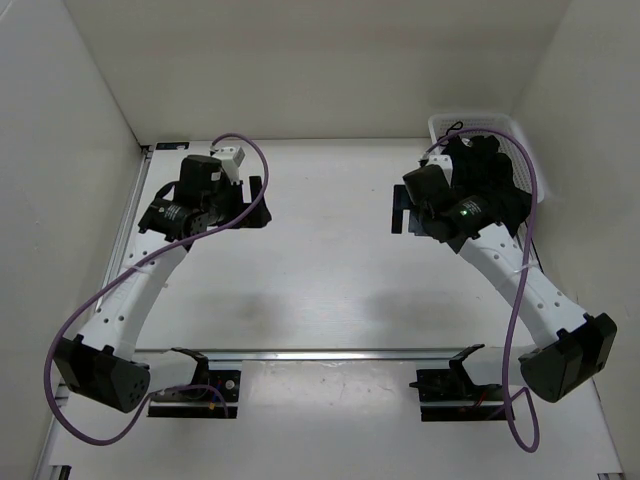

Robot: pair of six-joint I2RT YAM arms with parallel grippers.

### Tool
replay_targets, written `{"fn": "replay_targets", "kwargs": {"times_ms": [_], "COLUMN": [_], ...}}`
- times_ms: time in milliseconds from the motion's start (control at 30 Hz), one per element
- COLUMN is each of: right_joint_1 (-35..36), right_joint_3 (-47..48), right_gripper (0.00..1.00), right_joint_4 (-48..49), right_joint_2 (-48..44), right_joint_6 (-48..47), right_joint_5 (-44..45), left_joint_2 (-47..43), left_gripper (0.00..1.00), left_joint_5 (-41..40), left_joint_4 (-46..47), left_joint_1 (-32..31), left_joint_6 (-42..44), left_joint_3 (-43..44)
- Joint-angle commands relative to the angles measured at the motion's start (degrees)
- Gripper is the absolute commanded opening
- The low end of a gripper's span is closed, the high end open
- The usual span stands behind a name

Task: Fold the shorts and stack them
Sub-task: Grab the shorts from the pile

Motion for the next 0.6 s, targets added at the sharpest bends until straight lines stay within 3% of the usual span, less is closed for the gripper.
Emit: {"fn": "replay_targets", "kwargs": {"times_ms": [0,400,567], "right_joint_1": [0.73,-1.02,-19.89], "right_joint_3": [-0.14,7.94,12.94], "right_gripper": [1.0,1.0,0.99], "right_joint_4": [-0.9,-3.73,1.2], "right_joint_2": [-0.83,4.35,7.69], "right_joint_6": [1.84,1.85,-0.44], "right_joint_5": [4.51,9.17,-5.38], "left_joint_2": [-1.48,-2.53,-4.99], "left_gripper": [1.0,1.0,1.0], "left_joint_5": [1.19,1.19,0.66], "left_joint_4": [1.21,1.21,1.21], "left_joint_1": [-0.16,-0.16,-0.16], "left_joint_6": [-0.33,-1.39,-1.92], "left_joint_3": [-1.02,-2.07,-3.13]}}
